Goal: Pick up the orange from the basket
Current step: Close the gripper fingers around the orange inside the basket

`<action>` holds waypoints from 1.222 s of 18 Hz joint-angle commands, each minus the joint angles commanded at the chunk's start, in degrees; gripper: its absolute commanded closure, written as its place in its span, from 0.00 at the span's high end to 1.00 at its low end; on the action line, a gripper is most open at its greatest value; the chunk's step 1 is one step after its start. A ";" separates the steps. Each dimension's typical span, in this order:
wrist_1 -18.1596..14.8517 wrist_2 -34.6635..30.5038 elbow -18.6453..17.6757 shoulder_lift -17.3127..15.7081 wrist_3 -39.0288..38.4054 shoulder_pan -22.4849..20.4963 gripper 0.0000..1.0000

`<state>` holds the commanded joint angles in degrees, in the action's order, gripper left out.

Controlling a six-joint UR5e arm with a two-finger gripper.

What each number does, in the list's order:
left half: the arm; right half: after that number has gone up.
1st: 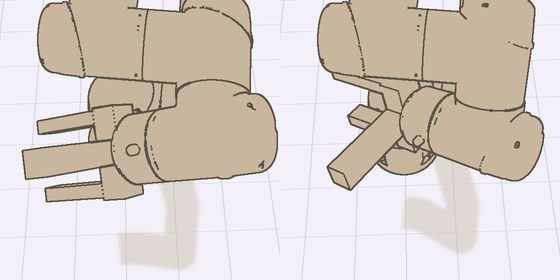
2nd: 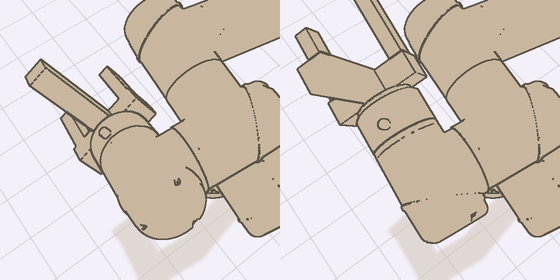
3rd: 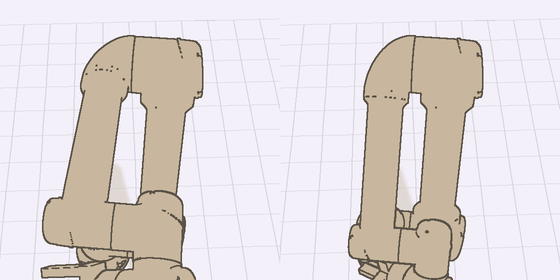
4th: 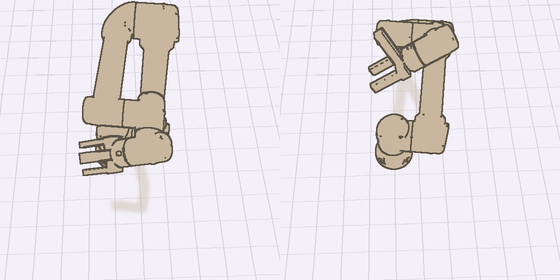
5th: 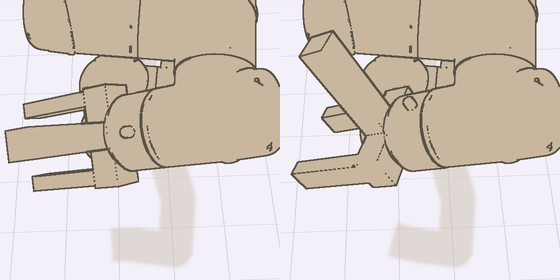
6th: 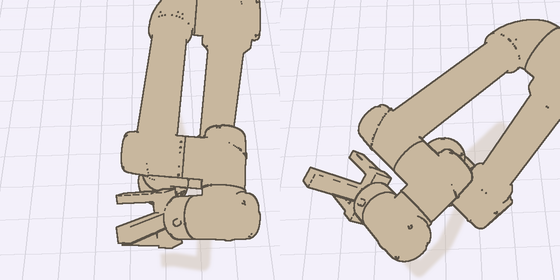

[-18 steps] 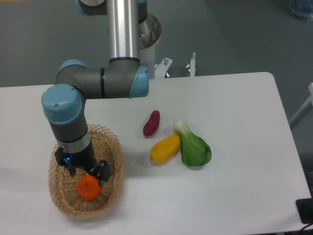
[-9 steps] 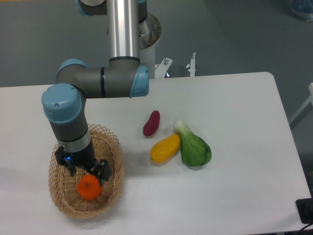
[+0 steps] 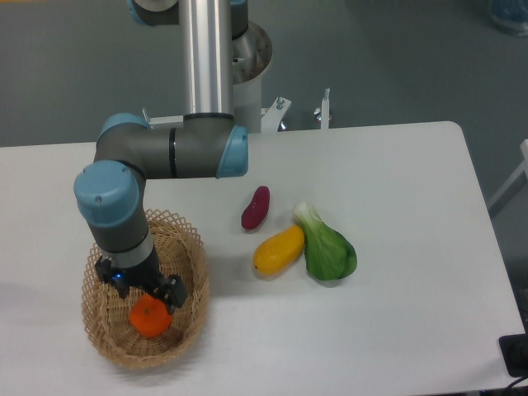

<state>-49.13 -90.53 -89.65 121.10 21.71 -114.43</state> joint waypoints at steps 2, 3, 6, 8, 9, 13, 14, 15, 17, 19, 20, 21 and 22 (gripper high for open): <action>0.35 0.09 0.26 0.97 0.00 0.09 1.00; 0.44 0.17 0.26 0.98 0.00 0.09 1.00; 1.66 0.18 -0.52 1.41 -0.17 0.61 1.00; 3.07 0.26 -0.27 1.50 -0.78 1.23 1.00; 3.08 0.26 -0.44 1.59 -0.79 1.14 1.00; 3.16 0.18 -0.18 2.64 -0.96 1.14 1.00; 3.16 0.18 -0.26 2.65 -1.05 1.14 1.00; 3.16 0.18 -0.44 2.47 -0.97 1.14 1.00; 3.16 0.18 -0.53 2.56 -0.79 1.14 1.00; 3.16 0.09 -0.44 2.65 -0.79 1.14 1.00; 3.16 0.09 -0.44 2.73 -0.79 1.14 1.00; 3.16 0.09 -0.44 2.73 -0.79 1.14 0.99; 3.16 0.00 -0.44 2.73 -0.79 1.14 0.97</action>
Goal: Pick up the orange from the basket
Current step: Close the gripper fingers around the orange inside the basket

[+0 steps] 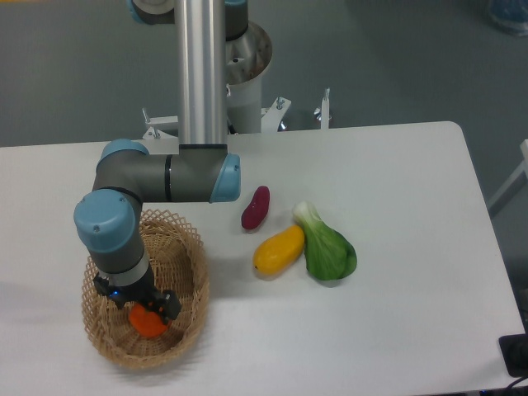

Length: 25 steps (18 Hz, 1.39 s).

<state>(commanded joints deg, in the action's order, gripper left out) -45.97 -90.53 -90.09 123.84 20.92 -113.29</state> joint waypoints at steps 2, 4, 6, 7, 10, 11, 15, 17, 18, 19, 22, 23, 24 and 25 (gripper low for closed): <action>0.00 -0.09 0.00 0.00 0.09 0.00 0.96; 0.00 -0.18 -0.09 0.17 0.17 0.00 0.96; 0.00 -0.26 -0.09 0.44 0.18 0.00 0.97; 0.00 -0.26 0.00 0.44 0.35 0.00 0.97; 0.00 -0.26 0.18 0.53 0.18 0.00 0.96; 0.00 -0.44 0.18 0.53 0.09 0.00 0.90; 0.00 -0.44 0.18 0.53 0.61 0.00 0.71; 0.00 -0.44 0.26 0.44 0.62 0.00 0.70; 0.00 -0.44 0.35 0.44 0.70 0.00 0.70; 0.00 -0.44 0.44 0.35 0.70 0.00 0.68; 0.09 -0.44 0.88 -0.35 1.75 -0.09 0.67; 0.00 -0.35 1.23 -1.13 2.45 -0.17 0.67; -0.09 -0.44 1.84 -1.84 3.16 -0.26 0.67; -0.09 -0.18 2.45 -2.37 3.51 -0.35 0.68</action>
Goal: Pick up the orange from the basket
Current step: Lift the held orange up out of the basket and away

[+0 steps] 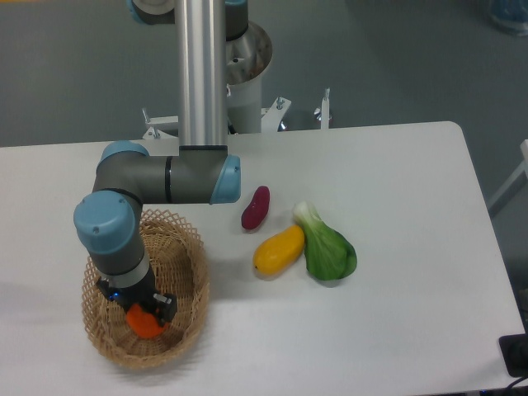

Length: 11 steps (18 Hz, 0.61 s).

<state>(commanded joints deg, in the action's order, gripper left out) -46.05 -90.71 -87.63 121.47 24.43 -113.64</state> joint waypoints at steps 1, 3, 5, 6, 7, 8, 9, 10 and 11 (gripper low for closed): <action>-0.35 0.18 0.53 -0.61 0.18 -0.61 0.68; -0.97 0.27 0.54 -2.81 3.76 -2.45 0.67; -1.05 0.44 0.53 -4.74 8.42 -4.04 0.67; -2.10 0.53 0.53 -5.80 10.01 -5.61 0.67; -3.15 1.14 0.53 -6.50 10.11 -6.76 0.67; -4.12 2.28 0.62 -7.21 10.37 -8.07 0.67; -4.91 3.33 0.71 -8.17 11.77 -9.65 0.67; -5.79 4.30 0.80 -9.48 15.61 -11.76 0.67; -6.06 4.83 0.80 -10.19 18.78 -13.95 0.67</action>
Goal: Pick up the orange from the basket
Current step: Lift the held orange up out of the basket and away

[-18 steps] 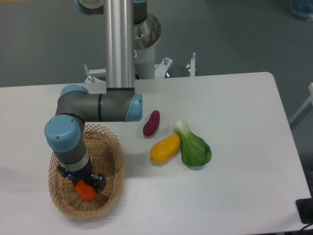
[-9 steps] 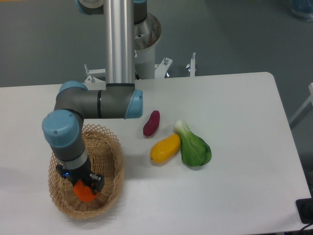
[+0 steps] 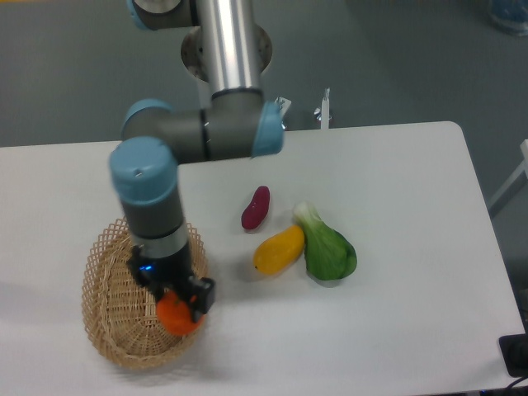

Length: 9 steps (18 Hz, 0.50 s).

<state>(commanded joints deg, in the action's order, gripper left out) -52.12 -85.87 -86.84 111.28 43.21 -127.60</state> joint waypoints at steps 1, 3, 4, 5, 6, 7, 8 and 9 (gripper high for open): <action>-0.44 0.18 0.00 -0.09 1.95 -1.59 0.67; -3.06 1.84 0.17 -0.36 7.47 -5.97 0.67; -4.04 3.77 0.52 -0.88 9.07 -7.48 0.67; -5.09 5.18 1.05 -1.50 10.13 -8.54 0.67; -6.49 5.89 1.58 -1.85 11.10 -9.68 0.67; -7.72 5.89 2.19 -1.85 12.24 -10.39 0.67; -8.61 5.98 2.72 -1.85 13.21 -10.74 0.67; -9.05 5.98 2.99 -1.85 13.74 -11.09 0.67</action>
<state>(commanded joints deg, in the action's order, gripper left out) -61.17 -79.89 -83.85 109.42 56.95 -138.69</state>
